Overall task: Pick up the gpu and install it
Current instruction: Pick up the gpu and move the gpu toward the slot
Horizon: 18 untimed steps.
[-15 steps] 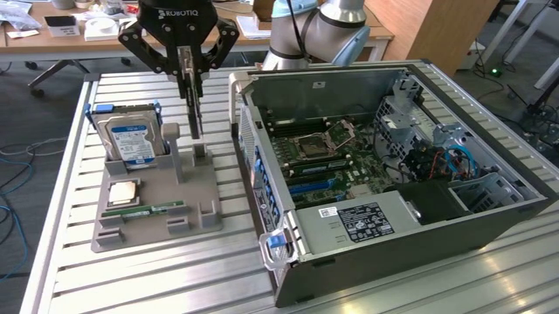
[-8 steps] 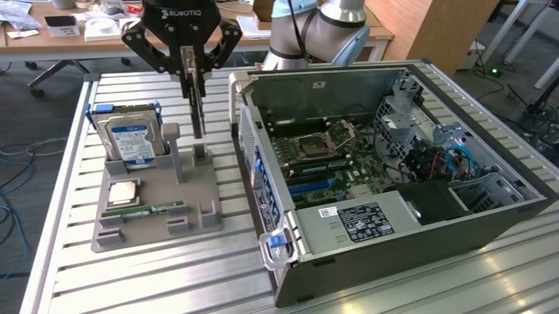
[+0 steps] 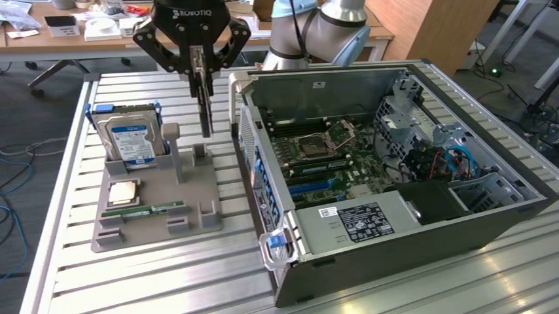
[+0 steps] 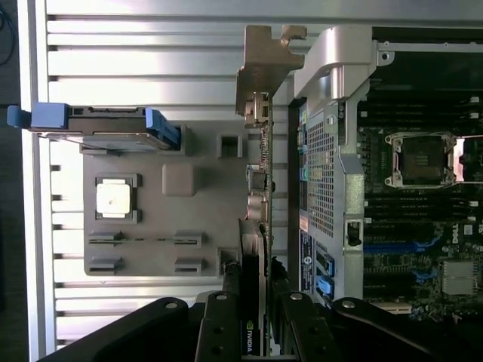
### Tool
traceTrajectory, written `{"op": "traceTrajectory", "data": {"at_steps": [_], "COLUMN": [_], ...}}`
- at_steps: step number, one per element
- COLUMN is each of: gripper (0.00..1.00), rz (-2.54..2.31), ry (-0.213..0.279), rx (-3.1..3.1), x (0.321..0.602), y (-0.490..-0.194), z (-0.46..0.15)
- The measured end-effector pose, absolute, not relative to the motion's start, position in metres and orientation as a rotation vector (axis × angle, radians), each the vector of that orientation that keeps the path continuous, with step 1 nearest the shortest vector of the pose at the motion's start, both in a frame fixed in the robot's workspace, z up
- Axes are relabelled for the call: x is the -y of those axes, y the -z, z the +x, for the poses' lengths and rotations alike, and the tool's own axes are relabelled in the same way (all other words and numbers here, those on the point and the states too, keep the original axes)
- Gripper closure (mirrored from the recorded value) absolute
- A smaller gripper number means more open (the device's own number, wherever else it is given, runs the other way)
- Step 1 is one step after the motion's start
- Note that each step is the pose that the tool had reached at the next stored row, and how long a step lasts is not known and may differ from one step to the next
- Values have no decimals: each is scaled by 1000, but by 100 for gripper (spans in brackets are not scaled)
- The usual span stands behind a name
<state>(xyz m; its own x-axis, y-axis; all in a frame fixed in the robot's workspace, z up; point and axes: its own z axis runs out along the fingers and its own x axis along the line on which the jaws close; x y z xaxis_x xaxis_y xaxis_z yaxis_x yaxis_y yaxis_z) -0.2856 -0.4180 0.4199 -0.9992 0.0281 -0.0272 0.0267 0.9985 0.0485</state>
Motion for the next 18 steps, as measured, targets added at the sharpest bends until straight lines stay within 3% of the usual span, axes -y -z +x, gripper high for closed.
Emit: {"op": "traceTrajectory", "data": {"at_steps": [18], "gripper": [74], "rz": [43], "ry": [-78], "rx": [-3112], "x": [418], "y": [-420], "z": [-238]}}
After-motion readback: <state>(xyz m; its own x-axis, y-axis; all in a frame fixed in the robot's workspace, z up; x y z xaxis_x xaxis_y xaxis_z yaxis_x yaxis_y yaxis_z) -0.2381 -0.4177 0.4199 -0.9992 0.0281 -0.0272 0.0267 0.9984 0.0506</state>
